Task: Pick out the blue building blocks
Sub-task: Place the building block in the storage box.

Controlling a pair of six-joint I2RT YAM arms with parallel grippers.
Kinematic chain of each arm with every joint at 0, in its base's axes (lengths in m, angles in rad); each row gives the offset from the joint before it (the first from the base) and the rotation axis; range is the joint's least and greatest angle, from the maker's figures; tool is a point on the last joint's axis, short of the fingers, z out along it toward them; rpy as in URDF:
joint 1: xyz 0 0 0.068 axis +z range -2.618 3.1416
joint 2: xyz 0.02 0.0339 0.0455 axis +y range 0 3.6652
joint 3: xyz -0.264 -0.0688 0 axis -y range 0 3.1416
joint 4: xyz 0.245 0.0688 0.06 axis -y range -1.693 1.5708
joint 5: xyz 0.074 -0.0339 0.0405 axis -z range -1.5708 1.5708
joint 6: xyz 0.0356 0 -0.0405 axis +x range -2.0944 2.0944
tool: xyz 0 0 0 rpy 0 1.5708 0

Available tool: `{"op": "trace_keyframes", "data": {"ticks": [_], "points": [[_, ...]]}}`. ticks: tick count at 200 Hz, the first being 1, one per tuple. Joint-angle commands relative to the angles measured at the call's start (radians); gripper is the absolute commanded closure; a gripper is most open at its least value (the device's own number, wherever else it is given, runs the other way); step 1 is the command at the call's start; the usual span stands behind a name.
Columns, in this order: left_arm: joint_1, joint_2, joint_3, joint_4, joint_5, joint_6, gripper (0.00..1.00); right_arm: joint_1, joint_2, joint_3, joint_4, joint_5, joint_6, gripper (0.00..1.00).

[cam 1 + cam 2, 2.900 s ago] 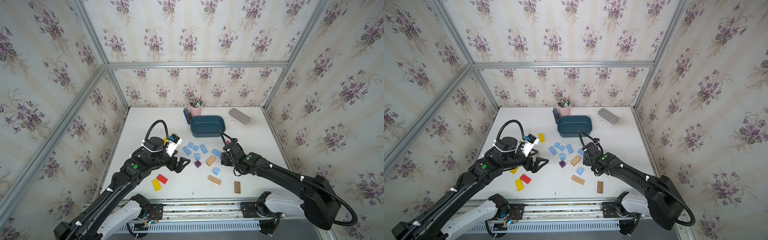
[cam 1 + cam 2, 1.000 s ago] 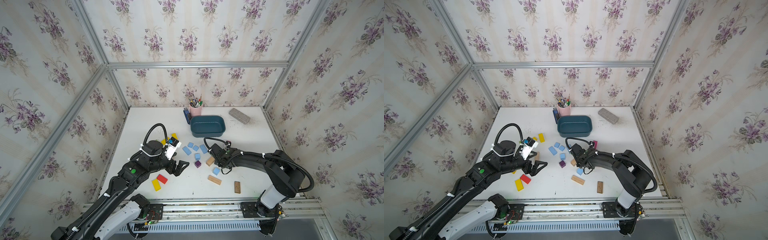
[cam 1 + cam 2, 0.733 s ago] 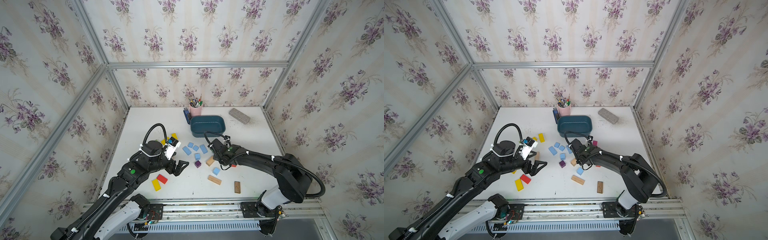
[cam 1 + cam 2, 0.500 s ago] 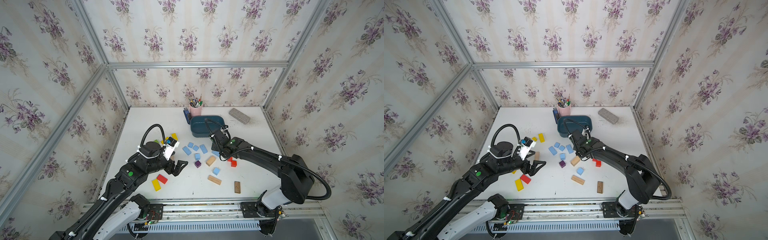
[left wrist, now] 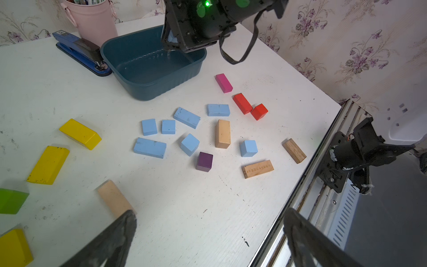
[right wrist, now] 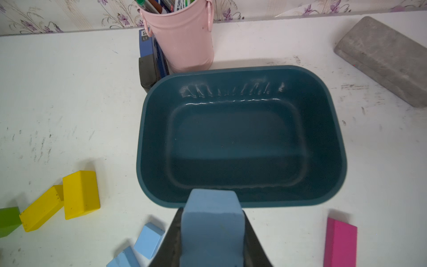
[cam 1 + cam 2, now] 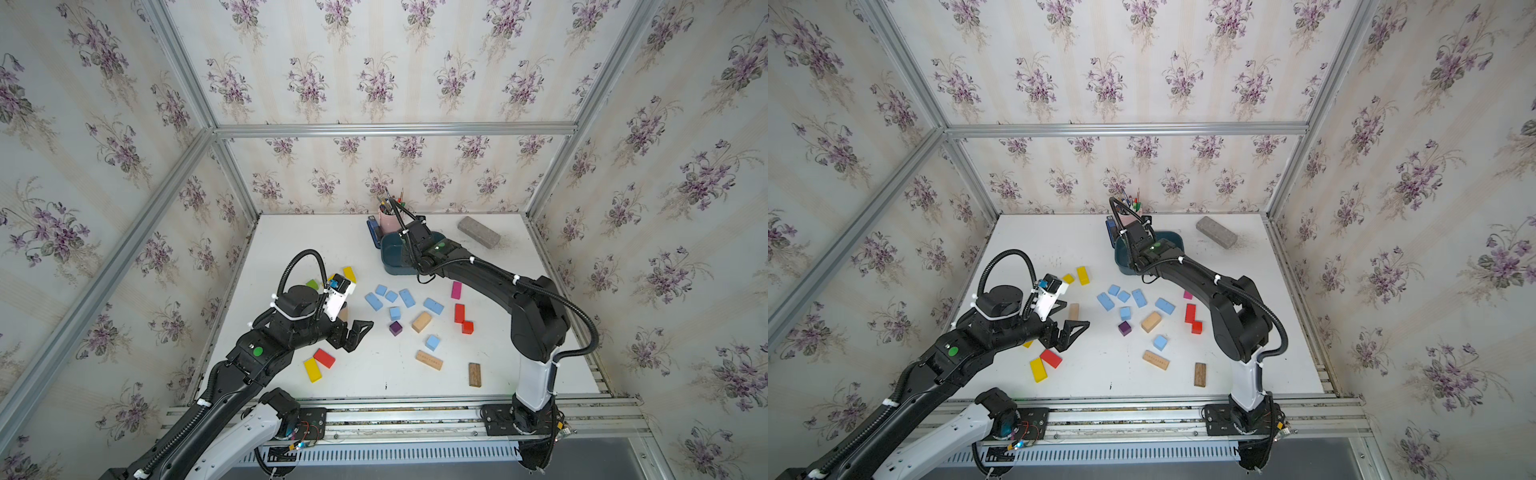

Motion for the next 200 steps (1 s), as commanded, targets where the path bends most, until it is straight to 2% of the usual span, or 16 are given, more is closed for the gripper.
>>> {"op": "trace_keyframes", "data": {"ticks": [1, 100, 128, 200], "points": [[0.001, -0.003, -0.002, 0.016, -0.009, 0.016, 0.01, -0.014, 0.075, 0.076, -0.023, -0.047, -0.04, 0.93], [0.001, -0.004, -0.003, 0.014, -0.016, 0.013, 0.01, -0.058, 0.431, 0.48, -0.147, -0.142, -0.059, 0.9], [0.002, -0.002, -0.003, 0.015, -0.016, 0.013, 0.01, -0.061, 0.489, 0.55, -0.165, -0.163, -0.05, 0.89], [0.001, -0.004, -0.002, 0.013, -0.014, 0.013, 0.01, -0.078, 0.581, 0.644, -0.186, -0.219, -0.019, 0.77]]}}
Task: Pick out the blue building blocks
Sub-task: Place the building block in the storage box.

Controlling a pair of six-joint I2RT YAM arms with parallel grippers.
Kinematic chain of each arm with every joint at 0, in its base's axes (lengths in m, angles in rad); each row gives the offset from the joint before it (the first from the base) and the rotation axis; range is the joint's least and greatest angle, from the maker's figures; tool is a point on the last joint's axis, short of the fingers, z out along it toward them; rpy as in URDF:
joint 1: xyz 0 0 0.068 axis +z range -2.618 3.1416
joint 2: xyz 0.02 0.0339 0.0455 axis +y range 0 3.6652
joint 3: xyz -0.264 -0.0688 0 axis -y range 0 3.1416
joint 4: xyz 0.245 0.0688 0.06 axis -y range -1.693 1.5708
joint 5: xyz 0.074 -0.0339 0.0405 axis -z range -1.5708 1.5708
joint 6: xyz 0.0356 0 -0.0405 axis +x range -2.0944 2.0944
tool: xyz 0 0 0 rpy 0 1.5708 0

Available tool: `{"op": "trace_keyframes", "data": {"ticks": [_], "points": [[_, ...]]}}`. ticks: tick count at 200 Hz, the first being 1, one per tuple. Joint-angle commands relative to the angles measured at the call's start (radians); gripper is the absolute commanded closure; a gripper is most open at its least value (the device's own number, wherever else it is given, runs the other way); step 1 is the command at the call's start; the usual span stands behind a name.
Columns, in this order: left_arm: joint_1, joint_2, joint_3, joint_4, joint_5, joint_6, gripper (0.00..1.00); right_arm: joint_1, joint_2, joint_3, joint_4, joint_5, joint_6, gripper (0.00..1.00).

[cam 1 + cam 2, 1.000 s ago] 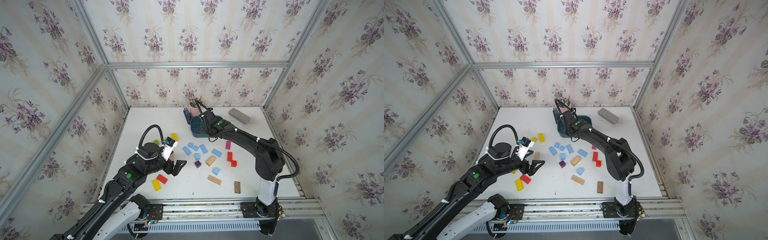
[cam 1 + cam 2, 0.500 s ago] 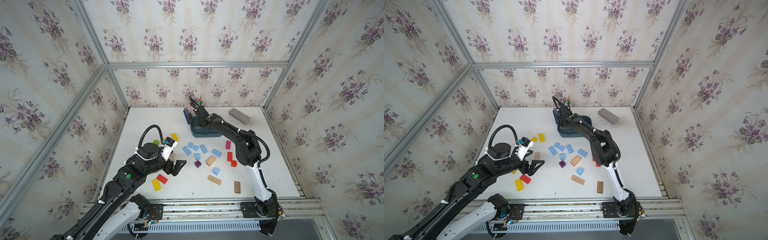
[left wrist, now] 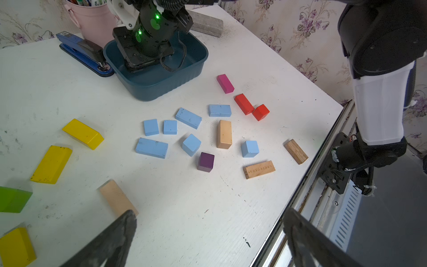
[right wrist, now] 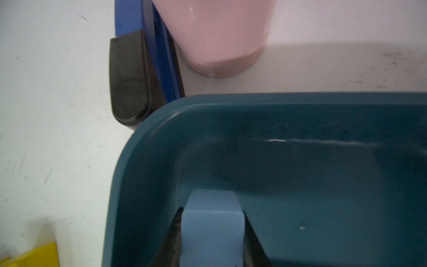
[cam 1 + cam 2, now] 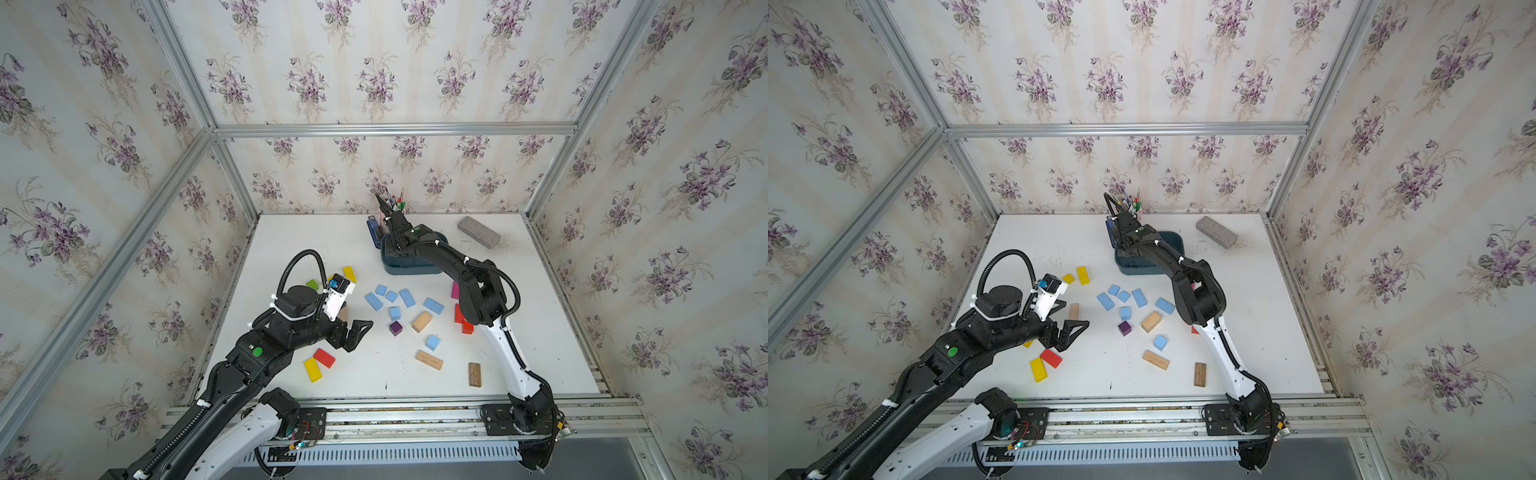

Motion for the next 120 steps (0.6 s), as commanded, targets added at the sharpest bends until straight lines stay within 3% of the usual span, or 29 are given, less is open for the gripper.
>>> {"op": "trace_keyframes", "data": {"ticks": [1, 80, 120], "points": [[0.001, -0.001, 0.0, 0.013, -0.005, 0.013, 0.01, -0.004, 0.042, 0.025, -0.008, -0.021, 0.021, 0.77], [0.001, -0.001, -0.002, 0.013, -0.007, 0.012, 0.01, -0.024, 0.043, 0.055, -0.014, -0.072, 0.046, 0.56], [0.001, -0.002, -0.002, 0.011, -0.012, 0.012, 0.01, -0.03, -0.043, 0.055, -0.02, -0.088, 0.038, 0.46]]}}
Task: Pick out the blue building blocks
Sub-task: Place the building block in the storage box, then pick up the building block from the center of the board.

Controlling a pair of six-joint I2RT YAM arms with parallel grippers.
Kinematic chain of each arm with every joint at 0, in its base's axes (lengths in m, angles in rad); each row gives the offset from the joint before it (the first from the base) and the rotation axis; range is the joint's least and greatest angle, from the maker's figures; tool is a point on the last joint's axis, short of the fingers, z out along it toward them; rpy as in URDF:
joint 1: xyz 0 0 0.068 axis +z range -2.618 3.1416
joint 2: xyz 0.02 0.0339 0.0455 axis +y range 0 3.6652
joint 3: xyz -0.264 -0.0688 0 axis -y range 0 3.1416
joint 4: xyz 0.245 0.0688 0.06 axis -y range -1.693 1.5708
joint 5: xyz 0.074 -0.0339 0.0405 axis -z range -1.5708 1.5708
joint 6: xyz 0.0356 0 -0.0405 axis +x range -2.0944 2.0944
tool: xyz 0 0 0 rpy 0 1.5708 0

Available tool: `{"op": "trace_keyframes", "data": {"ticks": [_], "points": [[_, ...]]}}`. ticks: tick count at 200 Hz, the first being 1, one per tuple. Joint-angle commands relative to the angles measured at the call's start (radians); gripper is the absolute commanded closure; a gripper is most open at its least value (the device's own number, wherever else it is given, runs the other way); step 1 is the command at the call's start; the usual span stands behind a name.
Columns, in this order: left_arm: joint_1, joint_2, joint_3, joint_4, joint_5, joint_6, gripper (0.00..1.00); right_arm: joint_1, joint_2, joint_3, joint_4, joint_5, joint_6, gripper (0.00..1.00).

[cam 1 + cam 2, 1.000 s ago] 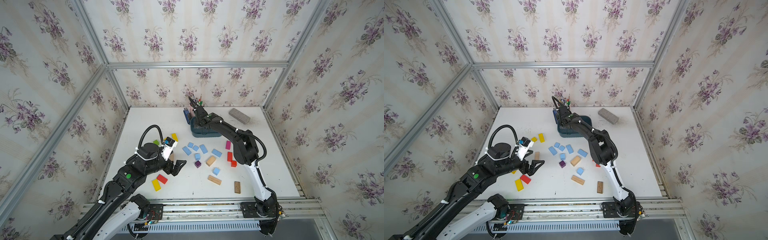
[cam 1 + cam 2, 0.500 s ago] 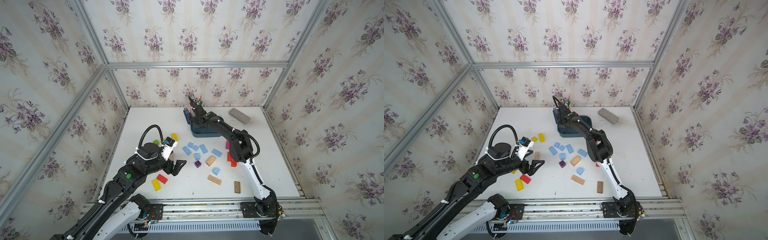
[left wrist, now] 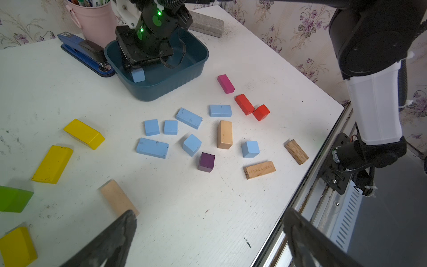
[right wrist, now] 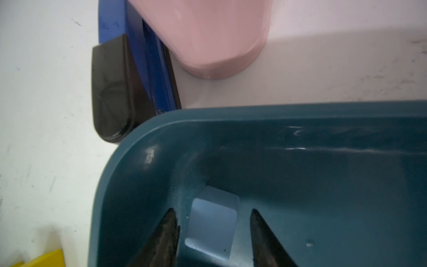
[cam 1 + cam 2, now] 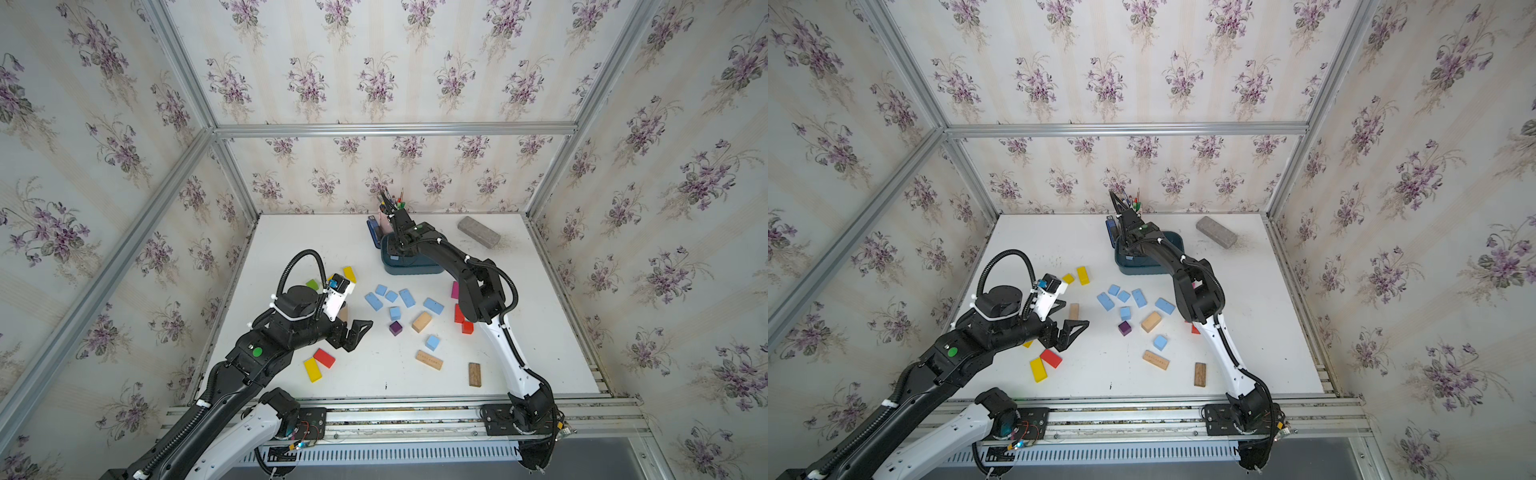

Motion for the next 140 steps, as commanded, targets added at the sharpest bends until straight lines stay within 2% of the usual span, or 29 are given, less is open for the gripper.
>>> {"op": "trace_keyframes", "data": {"ticks": [1, 34, 59, 140], "points": [[0.001, -0.001, -0.002, 0.012, -0.009, 0.012, 0.01, -0.001, -0.078, 0.005, -0.005, -0.012, 0.013, 0.46], [0.001, 0.003, -0.001, 0.009, -0.022, 0.012, 0.01, -0.001, -0.189, -0.018, 0.005, -0.008, -0.019, 0.36], [0.001, 0.006, 0.0, 0.002, -0.036, 0.013, 0.01, -0.001, -0.316, -0.109, 0.048, -0.007, -0.044, 0.3], [0.001, 0.045, 0.014, -0.014, -0.057, -0.002, 0.01, -0.001, -0.881, -0.777, 0.292, -0.038, -0.158, 0.0]]}}
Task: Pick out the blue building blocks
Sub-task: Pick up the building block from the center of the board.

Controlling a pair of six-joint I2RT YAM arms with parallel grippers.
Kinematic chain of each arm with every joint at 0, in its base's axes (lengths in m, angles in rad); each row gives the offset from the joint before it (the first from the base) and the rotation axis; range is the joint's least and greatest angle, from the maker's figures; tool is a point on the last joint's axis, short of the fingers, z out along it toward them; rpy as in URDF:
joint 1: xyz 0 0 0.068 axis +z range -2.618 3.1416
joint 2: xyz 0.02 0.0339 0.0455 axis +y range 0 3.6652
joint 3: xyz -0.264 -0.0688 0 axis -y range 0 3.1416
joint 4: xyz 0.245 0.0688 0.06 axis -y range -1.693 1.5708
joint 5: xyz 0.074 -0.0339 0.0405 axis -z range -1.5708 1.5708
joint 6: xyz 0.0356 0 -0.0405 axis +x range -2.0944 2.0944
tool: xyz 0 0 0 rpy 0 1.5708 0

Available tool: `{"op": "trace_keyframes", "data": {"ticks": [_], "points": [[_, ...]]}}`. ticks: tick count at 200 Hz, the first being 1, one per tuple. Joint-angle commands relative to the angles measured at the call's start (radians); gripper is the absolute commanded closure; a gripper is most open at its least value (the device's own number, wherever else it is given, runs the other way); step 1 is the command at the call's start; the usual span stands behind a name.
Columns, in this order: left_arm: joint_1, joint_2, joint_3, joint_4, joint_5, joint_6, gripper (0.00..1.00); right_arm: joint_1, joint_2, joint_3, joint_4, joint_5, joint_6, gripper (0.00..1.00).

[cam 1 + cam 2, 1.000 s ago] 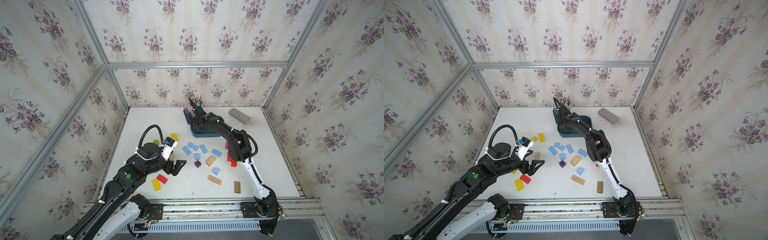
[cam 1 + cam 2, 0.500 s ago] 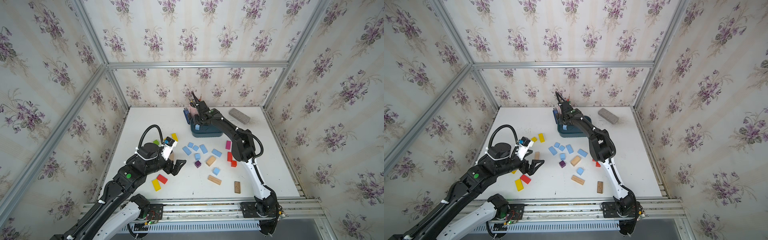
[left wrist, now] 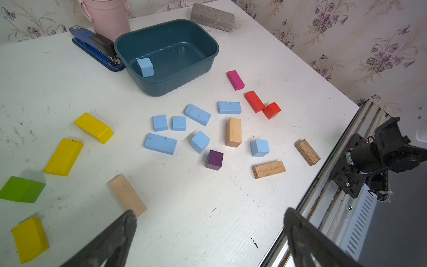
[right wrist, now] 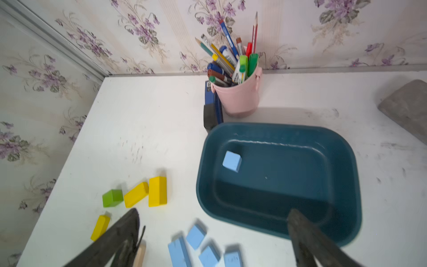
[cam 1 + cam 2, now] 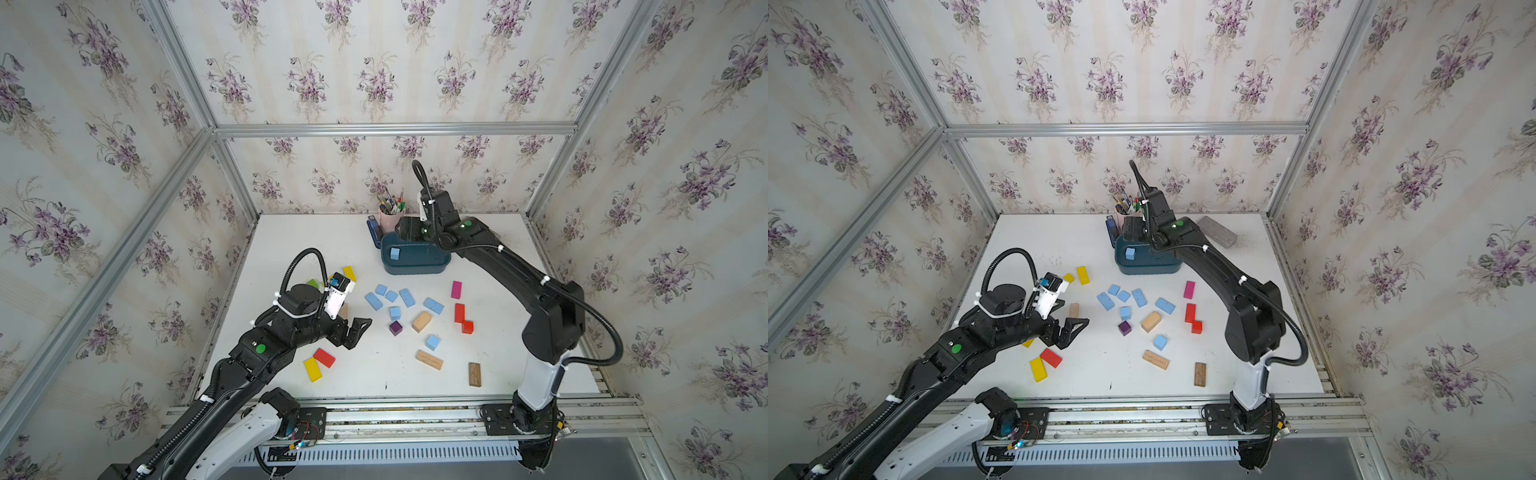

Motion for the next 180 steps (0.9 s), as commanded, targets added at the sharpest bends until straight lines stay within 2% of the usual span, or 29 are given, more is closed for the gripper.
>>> {"op": "trace_keyframes", "data": {"ticks": [1, 41, 69, 90, 124, 147, 180], "points": [[0.001, 0.014, 0.011, -0.01, -0.009, -0.002, 0.01, 0.001, -0.132, -0.157, 0.092, -0.01, -0.045, 0.0], [0.0, 0.075, 0.047, -0.034, -0.021, -0.052, 0.01, 0.001, -0.374, -0.451, 0.101, 0.001, -0.079, 0.0], [-0.031, 0.171, 0.089, -0.035, -0.182, -0.229, 0.01, 0.001, -0.512, -0.614, 0.089, 0.024, -0.064, 0.0], [-0.09, 0.26, 0.126, -0.03, -0.304, -0.355, 0.01, 0.001, -0.606, -0.713, 0.08, 0.029, -0.046, 0.0], [-0.205, 0.443, 0.193, -0.011, -0.468, -0.486, 0.01, 0.001, -0.72, -0.819, 0.079, -0.009, -0.05, 0.0], [-0.256, 0.555, 0.233, 0.028, -0.51, -0.555, 0.01, 0.001, -0.771, -0.855, 0.061, -0.002, -0.044, 0.0], [-0.283, 0.704, 0.285, 0.064, -0.523, -0.645, 0.01, 0.001, -0.836, -0.879, 0.048, -0.011, -0.031, 0.0]]}}
